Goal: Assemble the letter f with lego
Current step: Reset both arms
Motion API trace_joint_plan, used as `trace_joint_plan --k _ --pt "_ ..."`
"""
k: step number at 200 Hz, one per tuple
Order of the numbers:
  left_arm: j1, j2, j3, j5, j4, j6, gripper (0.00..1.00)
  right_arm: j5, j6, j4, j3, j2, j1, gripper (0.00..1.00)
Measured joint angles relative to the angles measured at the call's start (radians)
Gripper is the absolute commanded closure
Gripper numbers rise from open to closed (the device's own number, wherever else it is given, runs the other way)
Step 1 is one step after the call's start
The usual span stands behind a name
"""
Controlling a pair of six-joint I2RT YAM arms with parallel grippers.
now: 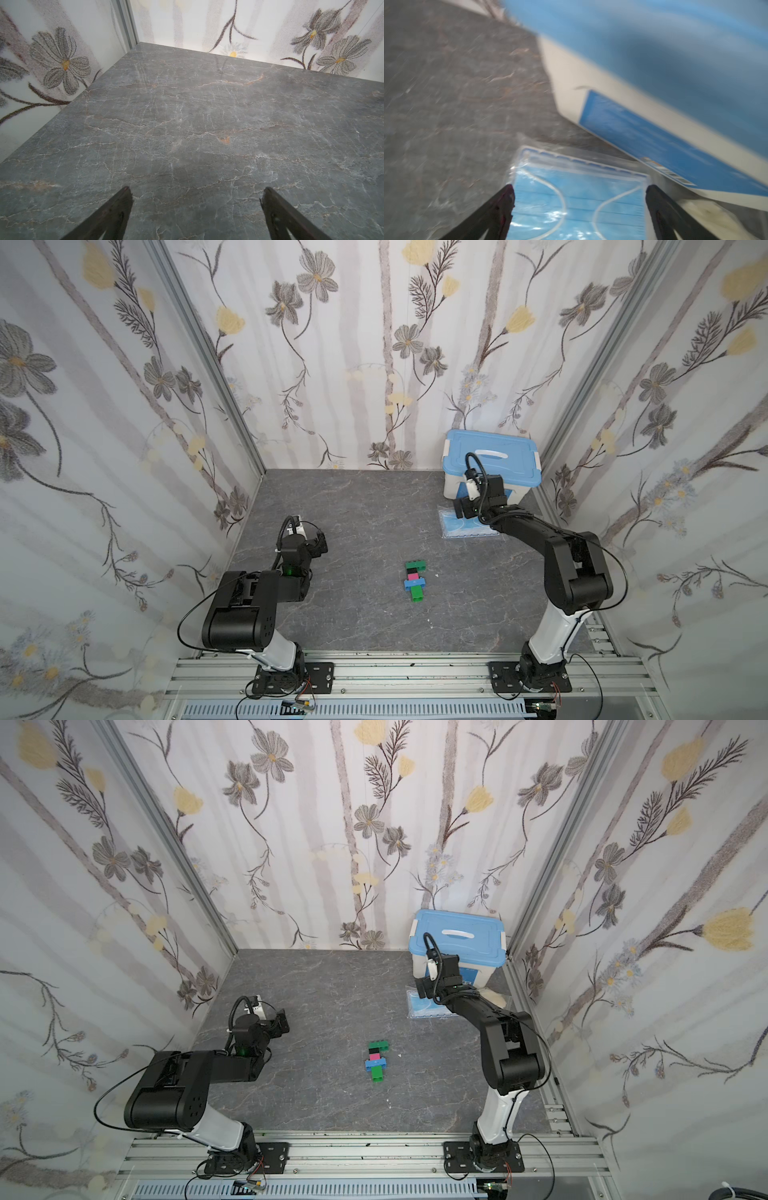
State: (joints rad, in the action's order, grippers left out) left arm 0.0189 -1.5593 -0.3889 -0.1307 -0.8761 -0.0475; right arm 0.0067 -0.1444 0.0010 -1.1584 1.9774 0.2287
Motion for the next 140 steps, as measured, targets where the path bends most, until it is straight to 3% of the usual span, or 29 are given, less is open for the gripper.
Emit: trace_joint_plan --k 10,23,32,44,72,140 --pt "0.000 0.000 0.000 0.000 0.000 0.000 0.00 -0.048 -0.018 -0.018 0.145 -0.068 -0.011 0.00" --pt "0.000 0.000 0.000 0.001 0.001 0.000 0.00 -0.088 0.018 -0.029 0.319 -0.205 -0.136 0.01" --pt "0.000 0.000 0.000 0.002 0.001 0.000 0.00 -0.074 0.043 -0.008 0.383 -0.312 -0.198 0.00" --pt "0.000 0.000 0.000 0.002 0.001 0.000 0.00 -0.127 0.052 0.084 0.407 -0.393 -0.205 0.01" --pt "0.000 0.000 0.000 0.003 0.002 0.000 0.00 -0.214 0.086 0.277 0.528 -0.462 -0.244 0.01" --pt "0.000 0.000 0.008 0.002 -0.004 0.000 0.00 -0.262 0.147 0.545 0.698 -0.516 -0.277 0.01"
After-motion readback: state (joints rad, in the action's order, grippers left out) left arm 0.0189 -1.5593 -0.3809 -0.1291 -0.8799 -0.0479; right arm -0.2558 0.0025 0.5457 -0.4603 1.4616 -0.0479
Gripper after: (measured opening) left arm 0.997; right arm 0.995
